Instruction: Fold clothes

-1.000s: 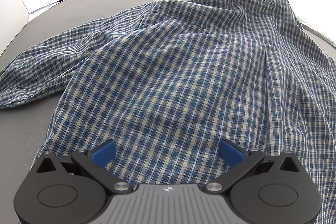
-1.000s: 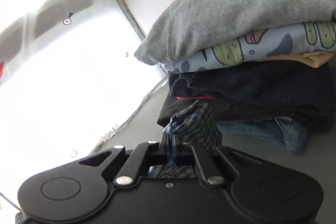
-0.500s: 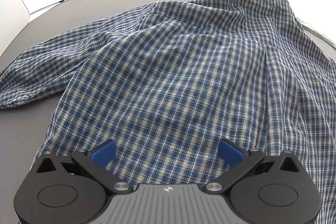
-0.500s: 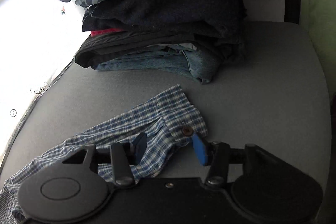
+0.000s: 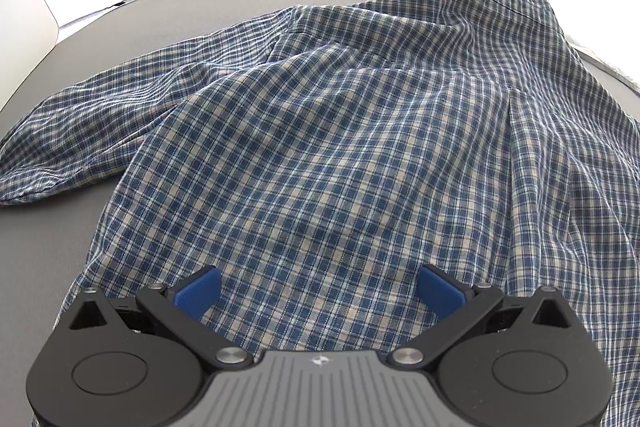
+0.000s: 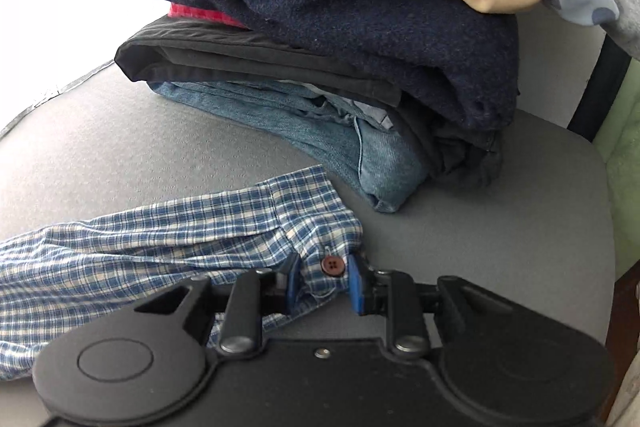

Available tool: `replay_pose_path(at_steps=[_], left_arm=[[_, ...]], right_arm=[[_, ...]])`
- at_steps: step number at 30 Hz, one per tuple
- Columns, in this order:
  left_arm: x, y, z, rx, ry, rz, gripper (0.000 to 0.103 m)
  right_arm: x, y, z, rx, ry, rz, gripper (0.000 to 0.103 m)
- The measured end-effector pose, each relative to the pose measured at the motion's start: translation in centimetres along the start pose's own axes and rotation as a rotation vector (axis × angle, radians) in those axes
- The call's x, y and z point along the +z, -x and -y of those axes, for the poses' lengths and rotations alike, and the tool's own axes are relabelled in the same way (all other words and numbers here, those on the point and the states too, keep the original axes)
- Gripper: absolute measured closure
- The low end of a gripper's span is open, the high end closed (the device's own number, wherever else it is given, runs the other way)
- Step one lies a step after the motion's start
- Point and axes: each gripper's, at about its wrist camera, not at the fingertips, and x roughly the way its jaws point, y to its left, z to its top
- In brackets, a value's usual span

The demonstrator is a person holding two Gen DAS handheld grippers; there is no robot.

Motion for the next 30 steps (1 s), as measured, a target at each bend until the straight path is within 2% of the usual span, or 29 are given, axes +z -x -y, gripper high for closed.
replay_pose_path(at_steps=[3, 6, 9, 11, 13, 16, 18, 21, 24, 28, 29, 30], left_arm=[[0.2, 0.0, -0.1, -0.002, 0.001, -0.007, 0.000], [0.6, -0.2, -0.2, -0.009, -0.008, -0.027, 0.000], [1.6, -0.5, -0.4, -0.015, -0.031, -0.047, 0.000], [2.4, -0.7, -0.5, -0.002, -0.040, -0.043, 0.000], [3.4, -0.9, -0.4, 0.023, -0.053, -0.018, 0.000], [6.3, -1.4, -0.4, 0.015, -0.072, 0.035, 0.000], [8.6, -1.8, 0.1, -0.002, -0.074, 0.071, 0.000], [12.7, -2.7, 1.4, -0.041, -0.091, 0.128, 0.000], [16.8, -4.0, 3.9, -0.144, -0.113, 0.184, 0.000], [20.9, -6.6, 7.1, -0.249, -0.138, 0.200, 0.003], [21.7, -7.5, 7.6, -0.262, -0.142, 0.197, 0.008], [22.5, -8.4, 8.2, -0.274, -0.145, 0.192, 0.018]], right_arm=[[1.0, -0.7, -1.7, -0.066, 0.097, -0.011, 0.074], [1.1, 0.3, -3.4, -0.091, 0.167, 0.022, 0.058], [0.7, 2.0, -5.7, -0.065, 0.226, 0.071, 0.053], [0.7, 2.4, -8.1, -0.020, 0.263, 0.080, 0.041], [0.5, 2.8, -10.4, 0.042, 0.297, 0.067, 0.040], [0.2, 4.4, -14.5, 0.157, 0.360, 0.058, 0.040], [-1.0, 7.0, -17.0, 0.248, 0.401, 0.060, 0.040], [-1.2, 8.8, -22.8, 0.402, 0.469, 0.029, 0.040], [-1.2, 10.7, -29.1, 0.628, 0.533, 0.023, 0.040], [-2.6, 13.6, -38.2, 0.967, 0.700, -0.042, 0.029], [-3.2, 14.0, -40.2, 1.013, 0.738, -0.061, 0.029], [-4.2, 14.8, -42.5, 1.039, 0.775, -0.069, 0.029]])
